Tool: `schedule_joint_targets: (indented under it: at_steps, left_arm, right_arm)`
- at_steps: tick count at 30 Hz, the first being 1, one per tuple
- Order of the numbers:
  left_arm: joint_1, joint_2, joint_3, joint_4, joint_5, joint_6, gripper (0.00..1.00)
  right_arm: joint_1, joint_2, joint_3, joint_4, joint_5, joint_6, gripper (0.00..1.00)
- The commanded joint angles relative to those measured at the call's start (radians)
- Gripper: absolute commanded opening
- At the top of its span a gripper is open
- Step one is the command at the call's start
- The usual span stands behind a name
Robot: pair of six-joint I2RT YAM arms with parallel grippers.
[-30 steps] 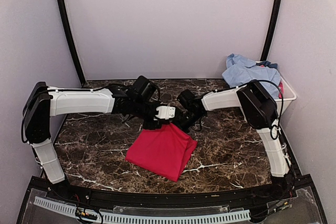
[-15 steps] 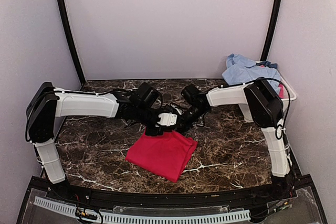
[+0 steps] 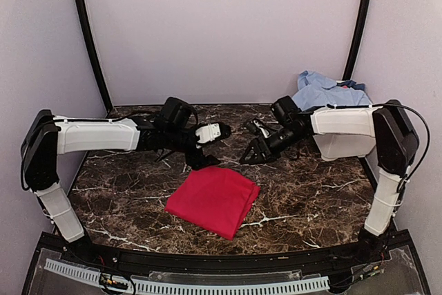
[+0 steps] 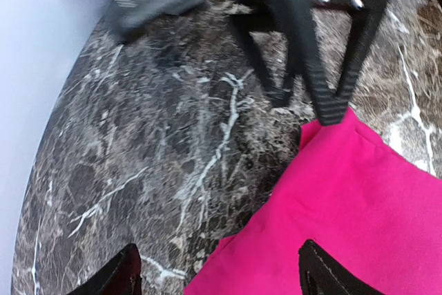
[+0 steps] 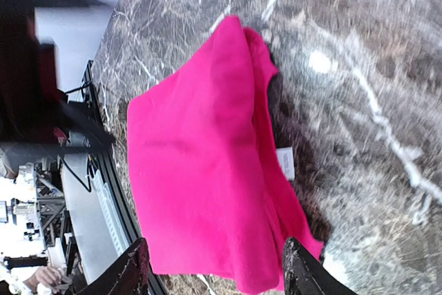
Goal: Fold and stack the mixed laundry pile
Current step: Smooth out the square-folded T-shirt at the center of the board.
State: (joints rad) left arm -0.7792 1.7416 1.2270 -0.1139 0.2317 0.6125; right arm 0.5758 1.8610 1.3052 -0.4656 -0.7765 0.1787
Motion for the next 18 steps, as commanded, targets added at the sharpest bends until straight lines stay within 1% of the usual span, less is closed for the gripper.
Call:
schedule_joint_targets:
  at_steps: [1, 3, 7, 11, 13, 14, 15, 17, 18]
  left_arm:
    - [0.064, -0.140, -0.106, 0.105, 0.051, -0.296, 0.76]
    - [0.066, -0.151, -0.141, 0.133, 0.042, -0.352, 0.76]
    - [0.073, -0.131, -0.141, 0.120, -0.025, -0.445, 0.74]
    - [0.109, -0.142, -0.182, 0.172, -0.014, -0.581, 0.71]
    - [0.120, -0.155, -0.204, 0.193, -0.011, -0.619, 0.71]
    - [0.123, -0.163, -0.211, 0.194, -0.012, -0.637, 0.71]
    - [0.125, -0.165, -0.212, 0.190, -0.019, -0.641, 0.71]
    - [0.136, -0.174, -0.210, 0.175, -0.028, -0.653, 0.71]
    - [0.150, -0.176, -0.209, 0.172, -0.025, -0.665, 0.71]
  right_arm:
    - [0.008, 0.007, -0.088, 0.051, -0.023, 0.023, 0.62]
    - [0.014, 0.008, -0.124, 0.064, -0.037, 0.022, 0.61]
    - [0.026, 0.012, -0.142, 0.067, -0.029, 0.014, 0.61]
    - [0.029, 0.051, -0.120, 0.065, -0.017, 0.002, 0.60]
    - [0.033, 0.072, -0.104, 0.055, -0.019, -0.006, 0.55]
    - [0.036, 0.079, -0.097, 0.048, -0.017, -0.009, 0.52]
    - [0.041, 0.082, -0.091, 0.034, -0.013, -0.012, 0.45]
    - [0.047, 0.071, -0.090, 0.015, -0.001, -0.018, 0.38]
    - [0.048, 0.057, -0.096, 0.009, 0.006, -0.018, 0.32]
